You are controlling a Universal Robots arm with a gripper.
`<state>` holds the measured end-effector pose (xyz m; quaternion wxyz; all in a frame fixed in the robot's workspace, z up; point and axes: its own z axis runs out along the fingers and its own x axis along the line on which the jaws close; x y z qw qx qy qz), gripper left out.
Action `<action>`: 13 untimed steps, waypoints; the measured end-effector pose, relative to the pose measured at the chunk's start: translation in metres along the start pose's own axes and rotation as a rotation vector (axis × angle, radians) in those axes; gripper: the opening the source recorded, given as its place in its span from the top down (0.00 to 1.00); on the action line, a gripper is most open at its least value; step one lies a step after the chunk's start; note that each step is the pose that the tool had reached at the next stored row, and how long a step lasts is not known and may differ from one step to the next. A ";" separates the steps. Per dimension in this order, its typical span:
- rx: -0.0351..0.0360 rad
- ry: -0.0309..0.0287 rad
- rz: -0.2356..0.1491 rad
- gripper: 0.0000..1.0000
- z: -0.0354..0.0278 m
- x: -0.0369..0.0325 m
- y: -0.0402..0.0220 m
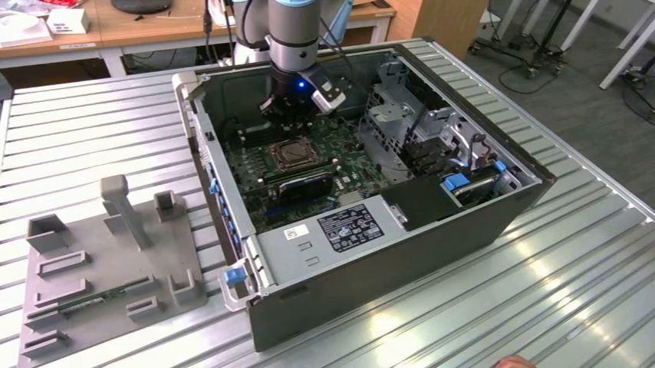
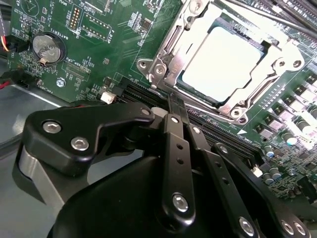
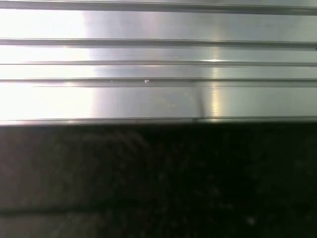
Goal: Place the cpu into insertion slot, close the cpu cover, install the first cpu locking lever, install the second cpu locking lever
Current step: 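Install the first cpu locking lever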
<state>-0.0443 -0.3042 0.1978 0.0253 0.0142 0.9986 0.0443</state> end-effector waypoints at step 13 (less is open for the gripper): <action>-0.0031 -0.0052 -0.001 0.89 0.0004 -0.0001 0.0000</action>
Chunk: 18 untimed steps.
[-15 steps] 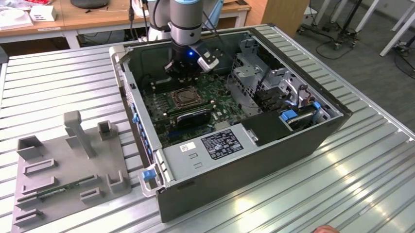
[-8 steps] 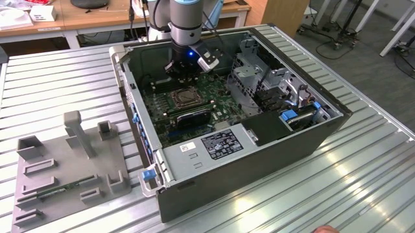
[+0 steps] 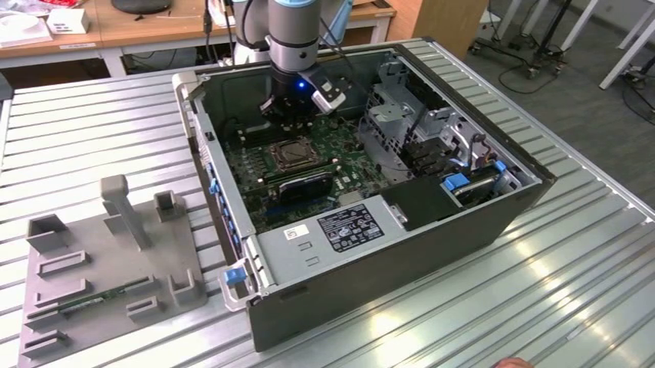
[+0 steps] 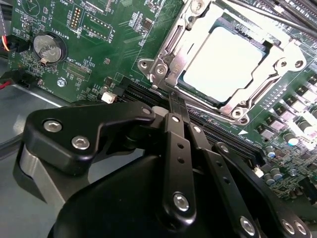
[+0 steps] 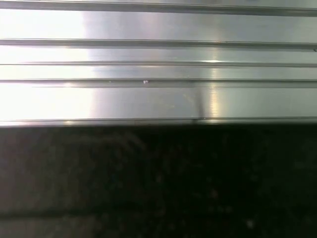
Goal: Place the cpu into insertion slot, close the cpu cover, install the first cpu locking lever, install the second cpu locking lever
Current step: 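Install the first cpu locking lever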
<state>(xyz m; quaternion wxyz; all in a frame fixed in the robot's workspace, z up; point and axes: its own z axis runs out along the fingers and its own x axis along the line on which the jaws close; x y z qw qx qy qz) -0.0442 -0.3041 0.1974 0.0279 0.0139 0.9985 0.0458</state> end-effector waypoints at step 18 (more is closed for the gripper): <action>0.0000 -0.0005 0.000 0.89 -0.0052 -0.0001 0.0050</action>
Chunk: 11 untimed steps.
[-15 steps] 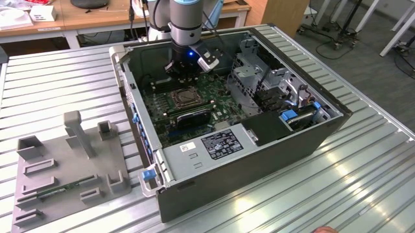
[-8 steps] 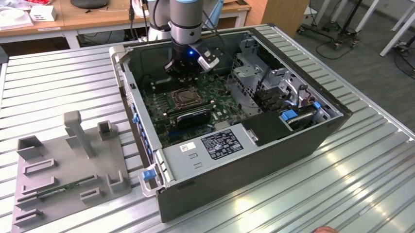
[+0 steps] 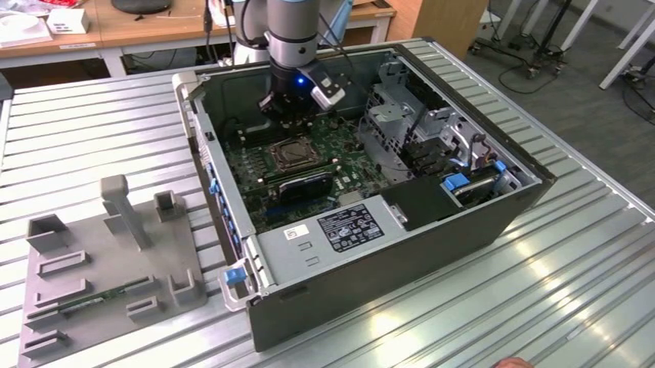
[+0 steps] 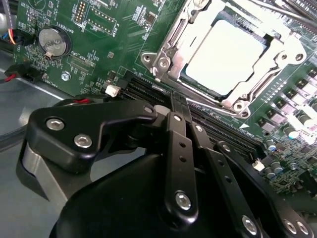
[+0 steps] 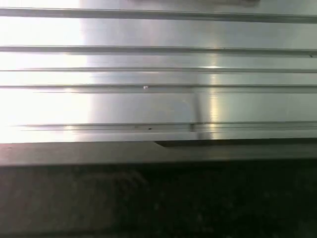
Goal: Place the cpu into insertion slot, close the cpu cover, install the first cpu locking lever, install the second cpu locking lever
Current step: 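Install the first cpu locking lever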
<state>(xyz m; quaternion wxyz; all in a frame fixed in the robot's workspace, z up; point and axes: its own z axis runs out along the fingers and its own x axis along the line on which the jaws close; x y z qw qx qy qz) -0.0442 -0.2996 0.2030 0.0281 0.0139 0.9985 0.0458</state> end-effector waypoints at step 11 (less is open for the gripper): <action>-0.0009 -0.0103 -0.001 0.89 0.0000 0.0000 0.0002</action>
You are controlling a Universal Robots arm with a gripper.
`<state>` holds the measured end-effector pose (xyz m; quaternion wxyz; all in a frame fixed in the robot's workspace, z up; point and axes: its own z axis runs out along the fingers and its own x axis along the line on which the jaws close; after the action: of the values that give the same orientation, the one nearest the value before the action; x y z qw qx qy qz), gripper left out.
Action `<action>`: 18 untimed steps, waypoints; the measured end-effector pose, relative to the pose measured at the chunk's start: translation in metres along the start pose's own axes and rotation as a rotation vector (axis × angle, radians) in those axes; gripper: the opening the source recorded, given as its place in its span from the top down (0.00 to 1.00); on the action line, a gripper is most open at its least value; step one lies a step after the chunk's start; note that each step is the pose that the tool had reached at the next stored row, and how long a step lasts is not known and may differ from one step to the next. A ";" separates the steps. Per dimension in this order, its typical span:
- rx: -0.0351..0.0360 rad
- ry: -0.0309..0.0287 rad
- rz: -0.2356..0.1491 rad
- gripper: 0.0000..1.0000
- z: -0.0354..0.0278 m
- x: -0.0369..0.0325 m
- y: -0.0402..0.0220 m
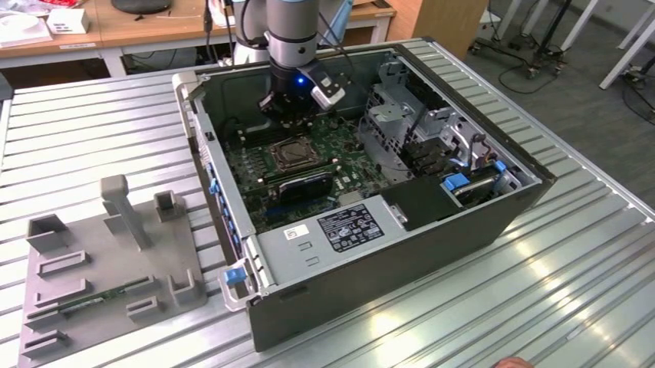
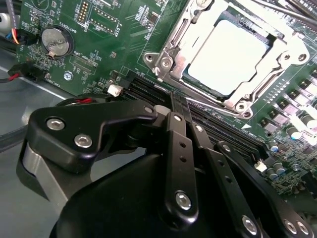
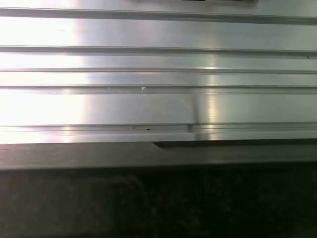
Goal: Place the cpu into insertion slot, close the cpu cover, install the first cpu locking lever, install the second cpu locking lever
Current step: 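Install the first cpu locking lever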
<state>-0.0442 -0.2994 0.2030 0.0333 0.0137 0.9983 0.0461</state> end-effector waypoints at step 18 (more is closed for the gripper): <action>-0.0014 -0.0437 -0.004 0.89 0.0004 0.0004 -0.0021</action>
<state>-0.0446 -0.3014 0.2024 0.0552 0.0127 0.9973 0.0465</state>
